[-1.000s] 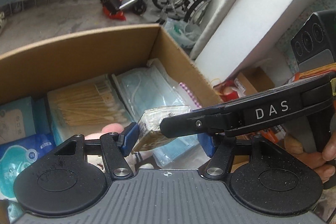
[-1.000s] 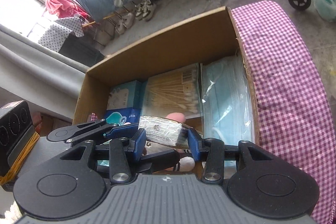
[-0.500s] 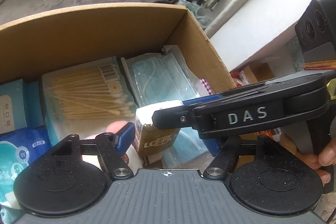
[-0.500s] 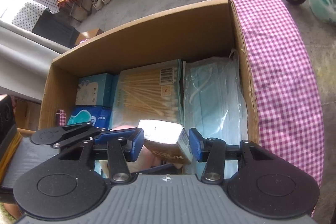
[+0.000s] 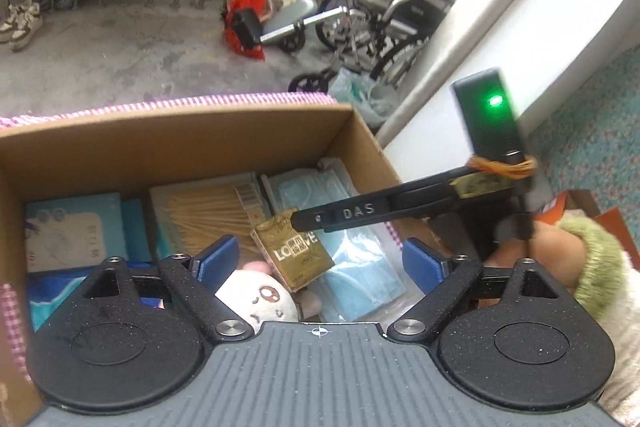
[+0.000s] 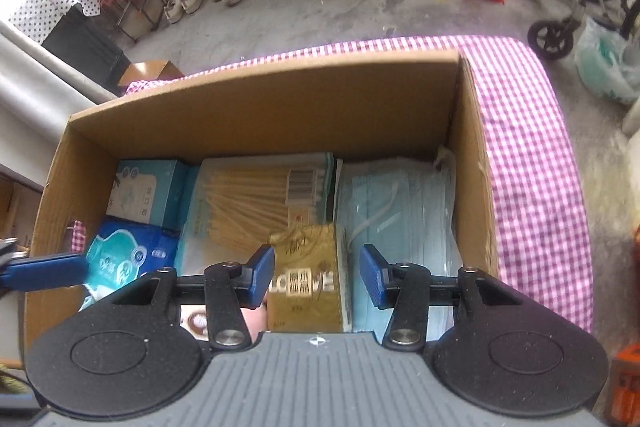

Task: Organize soft objects
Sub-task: 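Lower the gold wrapped bar into the box and open the right gripper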

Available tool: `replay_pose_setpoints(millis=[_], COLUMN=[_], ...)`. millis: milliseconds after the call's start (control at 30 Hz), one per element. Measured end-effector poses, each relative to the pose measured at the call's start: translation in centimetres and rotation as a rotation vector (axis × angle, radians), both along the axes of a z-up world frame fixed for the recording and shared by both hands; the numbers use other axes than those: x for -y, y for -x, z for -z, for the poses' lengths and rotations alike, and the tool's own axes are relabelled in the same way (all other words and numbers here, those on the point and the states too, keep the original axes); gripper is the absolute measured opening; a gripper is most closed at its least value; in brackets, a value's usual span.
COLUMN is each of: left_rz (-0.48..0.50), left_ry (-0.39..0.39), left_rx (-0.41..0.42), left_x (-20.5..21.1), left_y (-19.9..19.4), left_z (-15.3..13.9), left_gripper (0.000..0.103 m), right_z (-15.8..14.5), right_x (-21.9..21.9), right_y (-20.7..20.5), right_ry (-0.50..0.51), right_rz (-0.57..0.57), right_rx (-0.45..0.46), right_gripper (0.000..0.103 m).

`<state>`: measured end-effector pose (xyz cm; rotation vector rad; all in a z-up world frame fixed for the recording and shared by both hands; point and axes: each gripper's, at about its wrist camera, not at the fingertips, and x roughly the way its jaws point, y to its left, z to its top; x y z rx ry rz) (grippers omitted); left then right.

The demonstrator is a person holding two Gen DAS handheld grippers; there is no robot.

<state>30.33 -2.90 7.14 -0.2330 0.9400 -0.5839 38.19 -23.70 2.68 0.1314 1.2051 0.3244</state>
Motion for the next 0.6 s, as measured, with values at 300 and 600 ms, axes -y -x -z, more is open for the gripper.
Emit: replay_pose_setpoints(millis=[300, 600], left_rz=[-0.152, -0.236], left_ry=[0.043, 0.111], left_rx=[0.148, 0.154], left_x=[-6.0, -9.0], left_y=[5.6, 7.8], left_z=[-2.9, -2.5], left_gripper=[0.102, 0.102], right_z=[3.1, 3.0], right_x=[-3.1, -3.2], right_y=[-2.6, -1.6], right_ry=[0.132, 0.091], right_rz=[-0.088, -0.068], right_rx=[0.026, -0.032], right_gripper=[0.049, 0.049])
